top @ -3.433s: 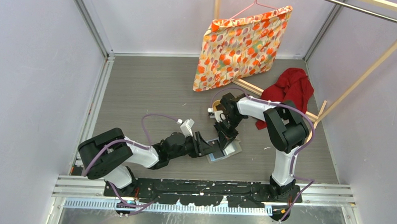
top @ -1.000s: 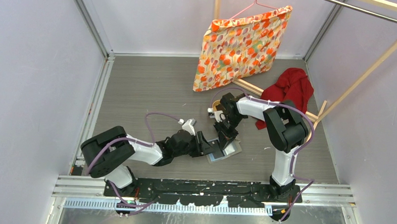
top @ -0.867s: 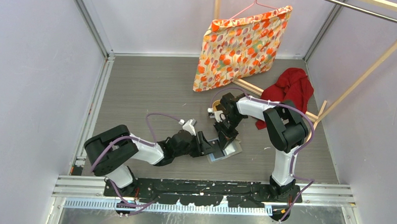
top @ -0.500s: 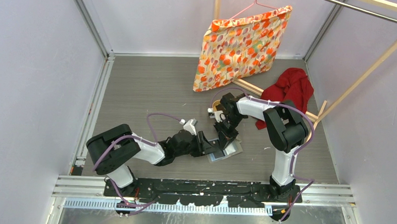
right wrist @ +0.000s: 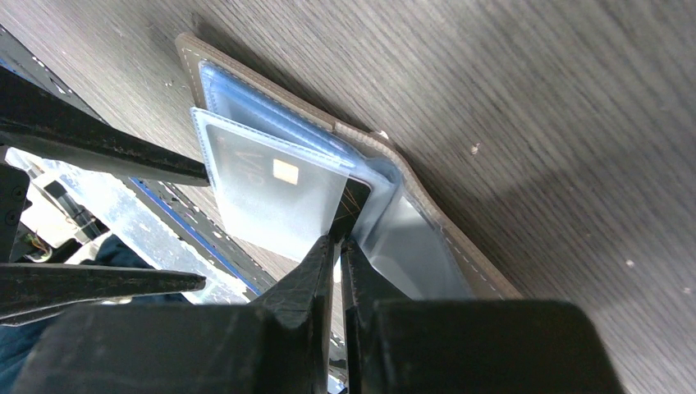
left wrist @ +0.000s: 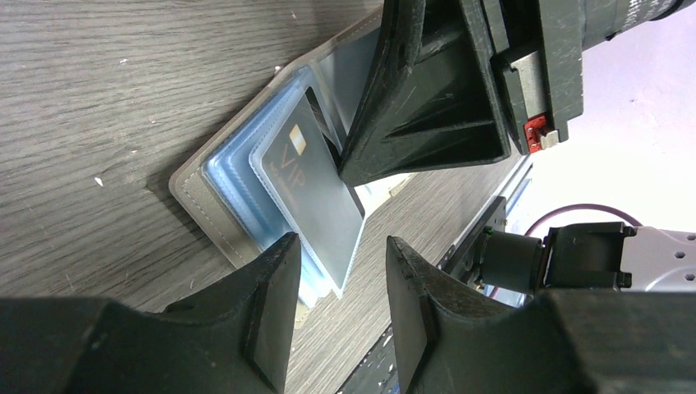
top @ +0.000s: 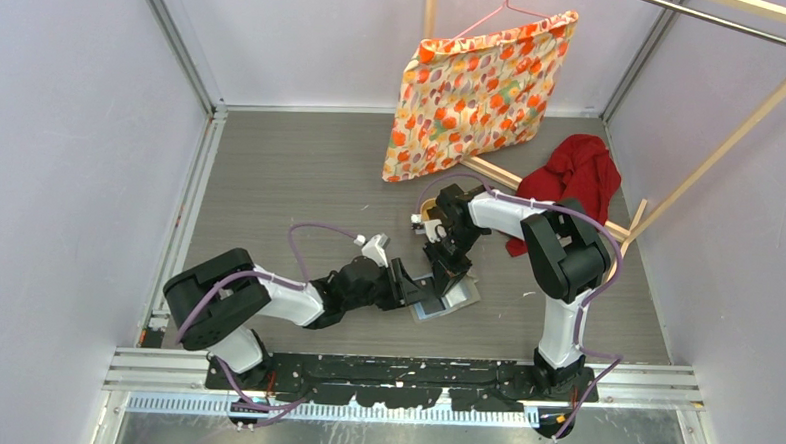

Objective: Put the credit cards into the card holder
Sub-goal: Insert the credit card into the card holder.

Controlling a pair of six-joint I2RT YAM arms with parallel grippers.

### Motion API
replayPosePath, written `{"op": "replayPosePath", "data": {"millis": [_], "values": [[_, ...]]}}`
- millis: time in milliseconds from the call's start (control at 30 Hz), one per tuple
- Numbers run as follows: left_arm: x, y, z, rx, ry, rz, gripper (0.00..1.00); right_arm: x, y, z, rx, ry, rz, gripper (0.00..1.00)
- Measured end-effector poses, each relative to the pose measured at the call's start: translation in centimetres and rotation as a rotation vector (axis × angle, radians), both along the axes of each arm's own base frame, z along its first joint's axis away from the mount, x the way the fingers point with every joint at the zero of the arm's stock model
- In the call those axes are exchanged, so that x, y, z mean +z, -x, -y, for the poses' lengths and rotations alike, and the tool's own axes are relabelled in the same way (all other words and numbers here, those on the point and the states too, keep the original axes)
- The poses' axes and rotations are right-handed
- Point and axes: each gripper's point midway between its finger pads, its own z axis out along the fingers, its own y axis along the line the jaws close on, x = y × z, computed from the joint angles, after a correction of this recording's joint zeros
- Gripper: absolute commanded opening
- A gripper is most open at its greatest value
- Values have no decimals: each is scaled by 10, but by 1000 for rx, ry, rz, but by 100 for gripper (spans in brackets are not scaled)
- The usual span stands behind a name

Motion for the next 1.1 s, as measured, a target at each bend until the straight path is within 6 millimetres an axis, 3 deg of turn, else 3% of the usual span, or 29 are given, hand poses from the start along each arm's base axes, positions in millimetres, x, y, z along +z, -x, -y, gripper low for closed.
{"op": "replayPosePath", "data": {"millis": [400,567,700,867,1100], "values": [[-3,-3,5,8,23,-5,38,1,0,0,1,1,-3,20],[-6,-6,7,19,40,-12,24,1,-1,3,8,5,0,20],[-15,-6,7,35,35,-41,19,2,-2,6,3,5,-2,20],[-19,-7,6,54,33,-60,1,2,-3,8,4,-2,-3,20],[-20,-8,6,63,33,-72,0,11,-7,8,-5,-35,12,28]]}}
